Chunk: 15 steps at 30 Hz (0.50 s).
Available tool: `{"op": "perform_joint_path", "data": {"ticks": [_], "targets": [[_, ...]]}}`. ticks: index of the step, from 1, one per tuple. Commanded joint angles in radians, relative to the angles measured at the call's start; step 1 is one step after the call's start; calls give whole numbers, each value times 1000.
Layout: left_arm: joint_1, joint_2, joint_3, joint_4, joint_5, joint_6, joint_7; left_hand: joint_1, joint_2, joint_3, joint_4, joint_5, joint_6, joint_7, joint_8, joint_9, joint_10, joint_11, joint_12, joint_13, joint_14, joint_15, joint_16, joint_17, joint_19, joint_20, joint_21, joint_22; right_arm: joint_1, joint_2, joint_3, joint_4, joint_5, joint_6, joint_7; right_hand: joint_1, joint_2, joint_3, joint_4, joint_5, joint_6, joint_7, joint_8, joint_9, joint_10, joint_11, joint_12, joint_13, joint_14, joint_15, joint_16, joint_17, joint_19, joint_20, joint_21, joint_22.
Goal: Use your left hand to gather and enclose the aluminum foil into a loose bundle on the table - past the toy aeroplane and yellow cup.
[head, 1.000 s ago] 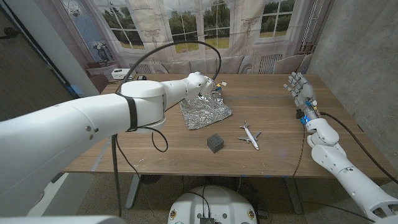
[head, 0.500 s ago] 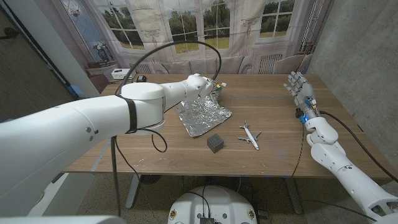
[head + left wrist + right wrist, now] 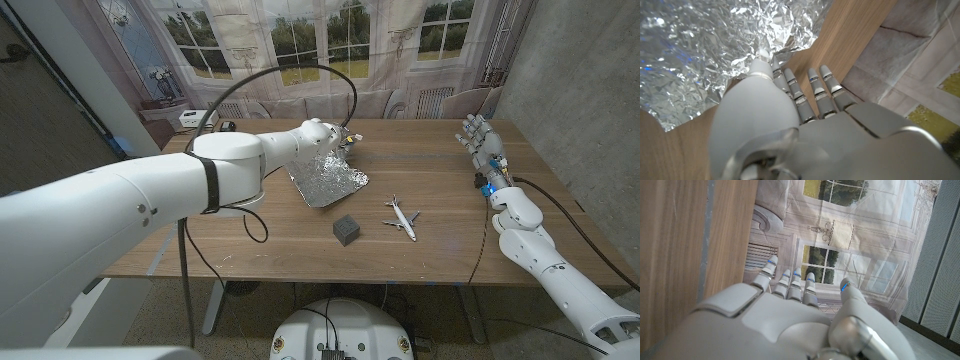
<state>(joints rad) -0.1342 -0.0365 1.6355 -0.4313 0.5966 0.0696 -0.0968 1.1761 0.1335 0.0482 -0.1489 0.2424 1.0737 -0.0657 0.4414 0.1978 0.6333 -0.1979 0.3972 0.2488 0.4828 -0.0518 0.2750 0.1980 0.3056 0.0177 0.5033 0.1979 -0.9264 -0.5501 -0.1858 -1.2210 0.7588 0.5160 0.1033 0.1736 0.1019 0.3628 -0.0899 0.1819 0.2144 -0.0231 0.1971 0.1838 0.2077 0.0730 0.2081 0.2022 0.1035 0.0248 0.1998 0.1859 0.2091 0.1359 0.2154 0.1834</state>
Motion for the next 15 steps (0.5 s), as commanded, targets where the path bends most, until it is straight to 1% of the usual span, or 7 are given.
{"op": "perform_joint_path", "data": {"ticks": [1, 2, 3, 4, 5, 7, 15], "targets": [[-7, -8, -35, 0, -50, 61, 3, 12, 12, 9, 3, -10, 57, 5, 33, 22, 0, 3, -1, 6, 2, -162, -6, 4, 7, 4, 5, 3, -14, -9, 4, -25, -3, 1, -8, -2, 0, 7, 1, 6, 6, 2, -2, 3, 7, 2, 0, 2, 8, 2, -3, 2, 7, 0, 0, 4], [-10, 2, -49, -12, -63, 62, 3, 11, 13, 9, 4, -11, 54, 3, 33, 24, -2, 2, -2, 7, 0, -161, -7, 5, 6, 5, 5, 3, -20, -12, 5, -35, -5, 2, -11, -2, 0, 7, 1, 6, 6, 2, -2, 3, 8, 2, 0, 2, 8, 2, -3, 2, 7, 0, 0, 4], [-15, -42, -59, 84, -71, 5, 27, 10, 13, 10, 5, -12, 56, 4, 35, 25, -2, 2, -3, 7, -2, -160, -8, 5, 6, 5, 5, 3, -24, -14, 7, -41, -6, 1, -16, -2, 0, 7, 1, 6, 6, 2, -2, 3, 8, 3, 0, 2, 7, 2, -3, 2, 7, 0, 0, 4], [-20, -15, -73, 53, -75, -27, 22, 8, 14, 11, 7, -14, 54, 4, 36, 27, -1, 1, -3, 8, -4, -160, -10, 5, 5, 6, 5, 3, -28, -17, 7, -49, -9, 0, -22, -2, 0, 7, 1, 6, 6, 2, -2, 3, 8, 2, 0, 2, 7, 3, -3, 2, 7, 0, 0, 4], [-15, 68, -94, -97, -74, 12, -8, 8, 15, 12, 8, -15, 53, 2, 37, 29, -1, 1, -4, 8, -5, -160, -11, 6, 5, 6, 6, 3, -32, -21, 8, -57, -11, -2, -26, -2, 0, 7, 1, 6, 6, 2, -2, 3, 8, 3, 0, 2, 7, 2, -3, 2, 7, 0, 0, 4], [0, 148, -138, -245, -76, 68, -43, 8, 15, 13, 8, -16, 52, 1, 39, 31, 3, 2, -3, 9, -7, -161, -12, 6, 5, 5, 6, 3, -41, -28, 10, -76, -19, -5, -38, -2, 0, 7, 1, 6, 7, 2, -2, 3, 9, 1, 0, 2, 7, 2, -4, 1, 7, 0, 0, 4], [55, 320, -276, -554, -72, 132, -159, 5, 14, 19, 12, -24, 48, 4, 50, 46, -6, 8, -12, 12, -18, -158, -22, 7, 0, 10, 6, 3, -83, -65, 22, -168, -45, -26, -81, -2, -1, 8, 0, 6, 6, 2, -2, 3, 11, 2, 1, 2, 7, 1, -4, 1, 7, -2, 0, 4]]}}
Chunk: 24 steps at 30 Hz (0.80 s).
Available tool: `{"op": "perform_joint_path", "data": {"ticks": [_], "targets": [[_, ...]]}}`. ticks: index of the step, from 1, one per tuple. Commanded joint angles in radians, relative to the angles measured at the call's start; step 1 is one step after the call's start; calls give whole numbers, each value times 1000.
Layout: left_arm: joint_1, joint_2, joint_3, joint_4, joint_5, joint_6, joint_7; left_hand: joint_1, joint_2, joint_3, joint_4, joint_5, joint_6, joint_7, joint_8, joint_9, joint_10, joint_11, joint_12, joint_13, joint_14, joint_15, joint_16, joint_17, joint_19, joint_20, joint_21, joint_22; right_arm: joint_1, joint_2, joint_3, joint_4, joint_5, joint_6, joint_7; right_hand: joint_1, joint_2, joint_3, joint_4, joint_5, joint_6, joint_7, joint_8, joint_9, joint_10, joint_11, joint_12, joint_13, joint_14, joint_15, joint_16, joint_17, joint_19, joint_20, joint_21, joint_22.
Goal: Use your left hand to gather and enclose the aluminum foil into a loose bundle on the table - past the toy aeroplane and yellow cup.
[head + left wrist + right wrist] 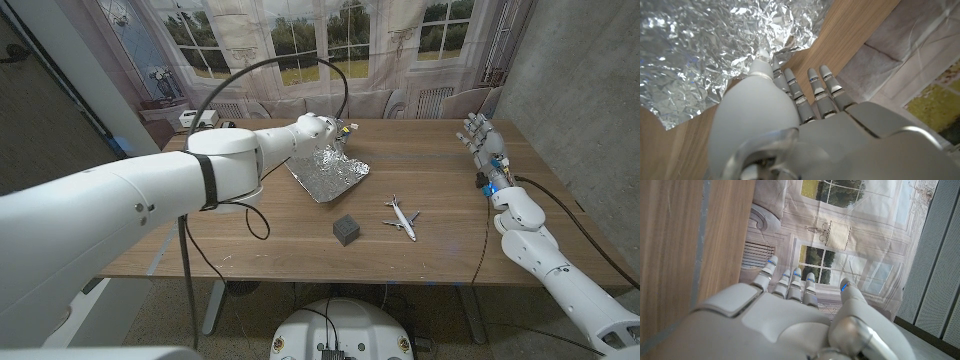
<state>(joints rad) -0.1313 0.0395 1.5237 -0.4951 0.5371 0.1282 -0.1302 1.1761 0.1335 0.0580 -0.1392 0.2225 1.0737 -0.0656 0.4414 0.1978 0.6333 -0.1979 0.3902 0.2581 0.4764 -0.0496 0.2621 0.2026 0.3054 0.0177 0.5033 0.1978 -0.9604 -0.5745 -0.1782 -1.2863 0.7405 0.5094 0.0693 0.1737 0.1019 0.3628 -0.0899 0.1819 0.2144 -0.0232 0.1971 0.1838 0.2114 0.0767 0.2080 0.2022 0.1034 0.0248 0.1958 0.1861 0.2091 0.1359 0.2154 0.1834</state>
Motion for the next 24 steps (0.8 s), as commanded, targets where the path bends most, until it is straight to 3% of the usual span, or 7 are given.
{"op": "perform_joint_path", "data": {"ticks": [1, 10, 24], "targets": [[61, 262, -180, -523, -12, 78, -137, 5, 14, 10, 2, -5, 49, 2, 52, 47, -8, 9, -6, 3, -12, -161, -11, 3, 1, 10, 7, 3, -56, -45, 18, -116, -25, -22, -49, -2, -1, 8, 0, 6, 7, 2, -2, 3, 8, -3, 1, 2, 7, 2, 0, 1, 7, -3, 0, 4], [160, 383, -318, -760, 5, 112, -161, 2, 15, 15, 6, -10, 44, -1, 59, 56, -8, 9, -10, 6, -18, -159, -15, 5, -5, 15, 6, 3, -119, -77, 50, -214, 5, -45, -48, -3, -2, 8, -1, 6, 9, 2, -2, 3, 10, -2, 1, 2, 13, 2, 2, 0, 9, 0, 1, 4], [255, 461, -432, -952, 51, 115, -224, 2, 15, 23, 5, -15, 39, 4, 64, 61, -11, 14, -17, 9, -21, -154, -20, 6, -8, 18, 7, 3, -202, -104, 82, -324, 5, -71, -71, 8, 4, 16, -8, 6, 9, 1, -3, 3, 16, 2, 2, 2, 34, 12, 7, -2, 17, 6, 4, 4]]}}
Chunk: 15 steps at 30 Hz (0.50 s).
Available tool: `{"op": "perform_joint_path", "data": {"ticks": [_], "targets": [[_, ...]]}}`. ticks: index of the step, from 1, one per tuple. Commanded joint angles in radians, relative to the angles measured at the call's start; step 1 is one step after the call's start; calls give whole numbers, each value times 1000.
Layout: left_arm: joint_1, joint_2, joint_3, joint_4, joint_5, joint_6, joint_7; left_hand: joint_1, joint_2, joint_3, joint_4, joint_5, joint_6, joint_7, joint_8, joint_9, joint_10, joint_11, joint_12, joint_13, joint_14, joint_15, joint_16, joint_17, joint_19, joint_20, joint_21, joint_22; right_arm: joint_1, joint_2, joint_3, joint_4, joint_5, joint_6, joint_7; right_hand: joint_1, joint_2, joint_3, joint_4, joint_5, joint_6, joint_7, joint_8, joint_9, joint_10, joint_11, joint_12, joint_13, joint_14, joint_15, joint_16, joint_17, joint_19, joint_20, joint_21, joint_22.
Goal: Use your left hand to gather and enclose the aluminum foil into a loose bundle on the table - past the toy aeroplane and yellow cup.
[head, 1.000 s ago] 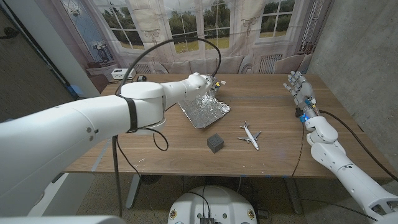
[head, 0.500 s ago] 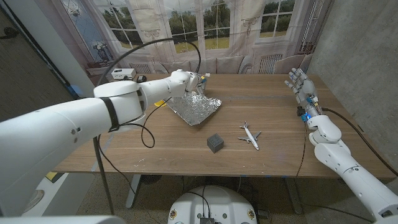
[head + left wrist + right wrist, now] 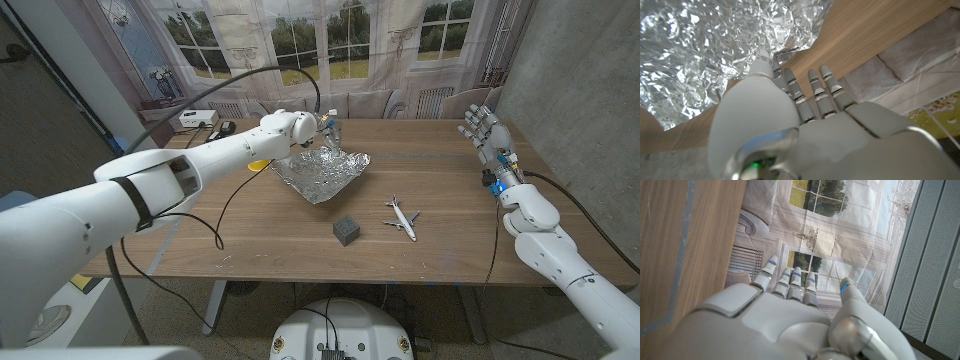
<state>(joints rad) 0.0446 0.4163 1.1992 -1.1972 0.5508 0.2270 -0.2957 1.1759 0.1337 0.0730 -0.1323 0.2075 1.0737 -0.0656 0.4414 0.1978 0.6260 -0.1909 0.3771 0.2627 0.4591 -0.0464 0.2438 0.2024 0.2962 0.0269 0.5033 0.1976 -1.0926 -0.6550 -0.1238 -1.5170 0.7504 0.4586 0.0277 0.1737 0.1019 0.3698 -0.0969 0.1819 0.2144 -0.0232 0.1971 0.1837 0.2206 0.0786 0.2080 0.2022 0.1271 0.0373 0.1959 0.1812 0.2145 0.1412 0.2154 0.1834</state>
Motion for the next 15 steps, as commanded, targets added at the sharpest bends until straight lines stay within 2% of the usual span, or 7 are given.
{"op": "perform_joint_path", "data": {"ticks": [1, 15], "targets": [[84, 88, -115, -262, 39, 17, -64, 3, 14, 8, -1, 0, 38, 4, 64, 61, -2, 6, -4, 4, -4, -158, -1, 6, 1, 9, 7, 3, -76, -24, 30, -101, -8, -20, -36, 8, 3, 9, -2, 6, 8, 1, -3, 3, 6, -1, 2, 2, 11, 0, 7, 3, 12, 1, 3, 4], [120, 112, -184, -358, 29, -35, -153, 1, 12, 16, -1, -5, 38, 5, 68, 61, 6, 5, -8, 8, -7, -153, -5, 7, -3, 11, 8, 3, -163, -22, 67, -181, -50, -6, -92, 10, 1, 8, -5, 5, 8, 1, -3, 3, 8, 0, 2, 2, 11, 1, 6, 3, 12, 0, 3, 4]]}}
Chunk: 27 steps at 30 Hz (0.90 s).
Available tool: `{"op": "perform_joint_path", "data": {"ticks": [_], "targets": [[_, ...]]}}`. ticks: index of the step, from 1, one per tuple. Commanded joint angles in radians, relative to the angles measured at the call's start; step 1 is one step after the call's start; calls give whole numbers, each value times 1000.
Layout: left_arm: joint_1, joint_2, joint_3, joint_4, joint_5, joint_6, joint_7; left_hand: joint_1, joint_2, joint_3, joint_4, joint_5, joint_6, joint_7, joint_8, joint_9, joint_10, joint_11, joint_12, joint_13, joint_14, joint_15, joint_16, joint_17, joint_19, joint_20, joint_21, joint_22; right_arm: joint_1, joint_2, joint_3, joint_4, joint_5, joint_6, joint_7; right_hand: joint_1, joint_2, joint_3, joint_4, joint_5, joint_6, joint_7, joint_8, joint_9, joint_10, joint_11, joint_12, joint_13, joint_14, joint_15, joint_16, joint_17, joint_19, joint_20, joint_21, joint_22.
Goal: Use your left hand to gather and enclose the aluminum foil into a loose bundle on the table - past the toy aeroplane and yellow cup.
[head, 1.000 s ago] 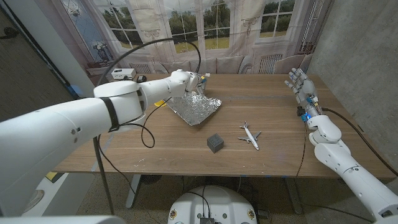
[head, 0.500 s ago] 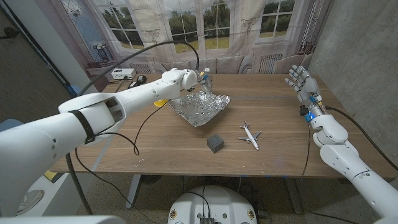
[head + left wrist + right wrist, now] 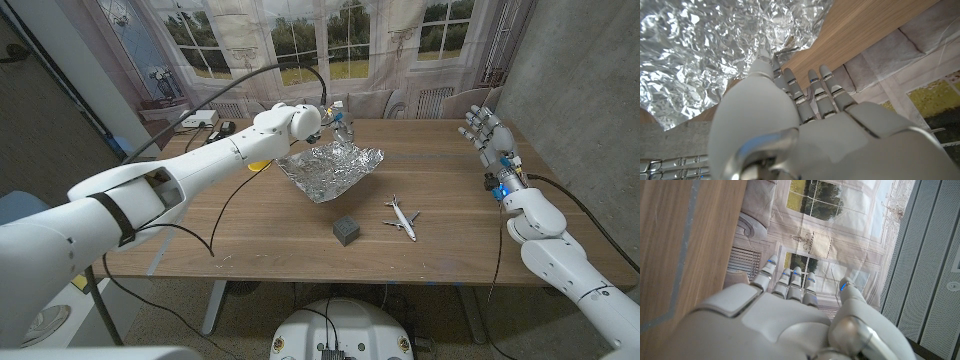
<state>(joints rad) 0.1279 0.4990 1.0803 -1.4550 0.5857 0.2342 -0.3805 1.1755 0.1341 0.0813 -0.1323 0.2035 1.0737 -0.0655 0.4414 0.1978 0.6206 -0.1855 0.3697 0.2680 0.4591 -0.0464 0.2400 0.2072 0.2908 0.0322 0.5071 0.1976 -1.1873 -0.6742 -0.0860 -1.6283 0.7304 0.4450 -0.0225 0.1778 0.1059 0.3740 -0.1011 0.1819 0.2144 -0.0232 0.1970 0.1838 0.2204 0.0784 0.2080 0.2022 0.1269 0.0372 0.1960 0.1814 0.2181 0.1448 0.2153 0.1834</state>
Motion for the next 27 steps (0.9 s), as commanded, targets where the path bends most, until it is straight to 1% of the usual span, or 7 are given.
{"op": "perform_joint_path", "data": {"ticks": [1, 8, 20, 27], "targets": [[38, 33, -72, -112, -16, -54, -80, 0, 11, 8, 0, -2, 38, 5, 69, 61, 12, 0, 0, 2, -8, -153, -2, 2, 3, 6, 4, 3, -80, -3, 35, -82, -35, 12, -47, 6, -3, 4, -1, 4, 9, 1, -3, 3, 8, 0, 2, 2, 11, 1, 6, 3, 8, -4, 3, 4], [52, 41, -92, -149, -40, -102, -126, -2, 8, 10, -1, -4, 36, 2, 70, 61, 8, -1, -6, 4, -16, -150, -6, 2, 0, 8, 4, 3, -109, 6, 48, -106, -51, 14, -66, 5, -4, 3, -1, 4, 9, 1, -3, 3, 9, -1, 2, 2, 12, 0, 6, 4, 7, -5, 2, 4], [79, 47, -109, -196, -38, -161, -157, -4, 4, 14, -1, -6, 42, 0, 70, 53, 14, 0, -8, 6, -19, -147, -8, 2, -2, 8, 5, 3, -137, 23, 57, -130, -73, 25, -80, 4, -4, 3, -2, 3, 9, 0, -3, 3, 9, -2, 1, 2, 11, -1, 5, 4, 7, -4, 2, 4], [89, 45, -113, -209, -31, -189, -174, -3, 1, 17, -3, -7, 44, 1, 70, 48, 17, -1, -10, 8, -19, -148, -9, 1, -1, 10, 6, 3, -150, 32, 62, -140, -86, 30, -89, 3, -4, 3, -2, 3, 9, 1, -3, 3, 9, -1, 1, 2, 10, -1, 4, 5, 7, -4, 2, 4]]}}
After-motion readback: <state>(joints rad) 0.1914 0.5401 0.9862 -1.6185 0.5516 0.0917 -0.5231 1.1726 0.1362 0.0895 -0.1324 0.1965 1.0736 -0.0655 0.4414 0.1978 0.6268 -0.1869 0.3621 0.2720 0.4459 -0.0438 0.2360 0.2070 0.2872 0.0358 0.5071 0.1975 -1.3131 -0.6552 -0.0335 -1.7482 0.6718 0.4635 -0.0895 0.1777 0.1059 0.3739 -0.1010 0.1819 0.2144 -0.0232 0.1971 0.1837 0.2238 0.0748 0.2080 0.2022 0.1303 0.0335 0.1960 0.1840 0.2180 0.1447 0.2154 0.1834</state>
